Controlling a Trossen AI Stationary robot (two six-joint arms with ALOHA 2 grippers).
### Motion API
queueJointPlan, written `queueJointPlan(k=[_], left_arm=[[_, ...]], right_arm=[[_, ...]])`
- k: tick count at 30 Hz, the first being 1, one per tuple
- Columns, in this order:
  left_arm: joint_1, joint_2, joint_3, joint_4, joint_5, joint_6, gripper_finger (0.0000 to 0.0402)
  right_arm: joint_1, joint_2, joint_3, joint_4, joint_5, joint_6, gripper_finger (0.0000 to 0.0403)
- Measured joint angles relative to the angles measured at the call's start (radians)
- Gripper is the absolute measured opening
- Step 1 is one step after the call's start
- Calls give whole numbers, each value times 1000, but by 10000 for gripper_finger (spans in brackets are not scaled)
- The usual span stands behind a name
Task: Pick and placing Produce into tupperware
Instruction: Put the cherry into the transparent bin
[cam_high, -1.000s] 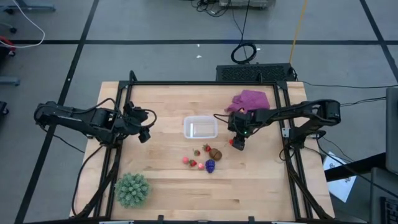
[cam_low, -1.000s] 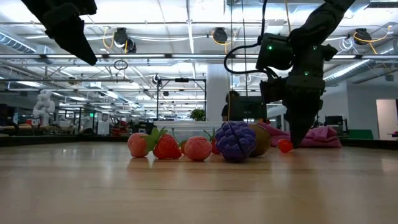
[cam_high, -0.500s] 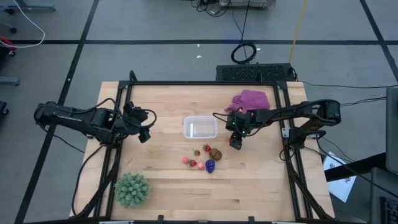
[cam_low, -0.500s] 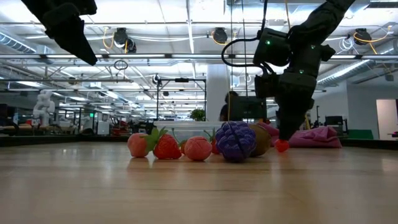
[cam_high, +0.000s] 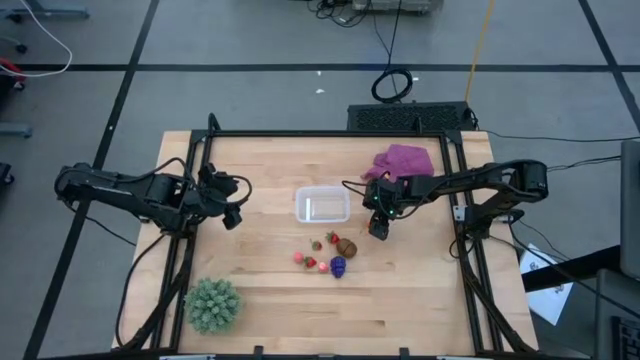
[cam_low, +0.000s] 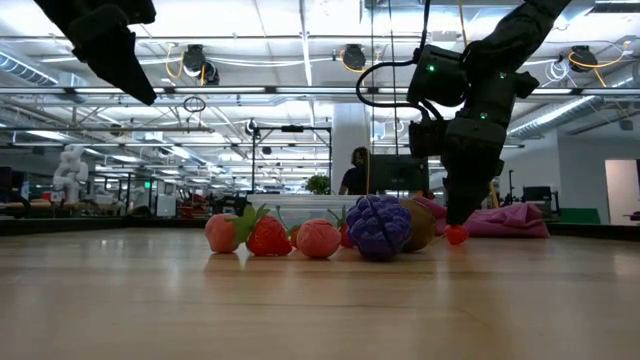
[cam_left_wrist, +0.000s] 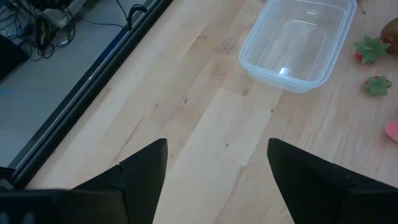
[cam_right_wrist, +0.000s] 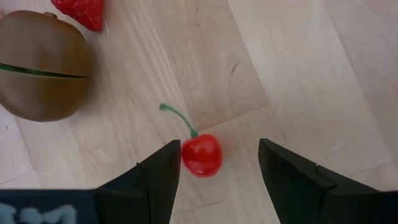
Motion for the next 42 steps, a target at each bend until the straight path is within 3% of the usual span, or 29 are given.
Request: queueJointPlan(k=[36,42], left_arm=[[0,0,0,0,11,-1,280],[0,0,0,0,11,-4,280]], right_arm=[[33,51,1,17,8,28,208],[33,51,0,19,26,39,188]])
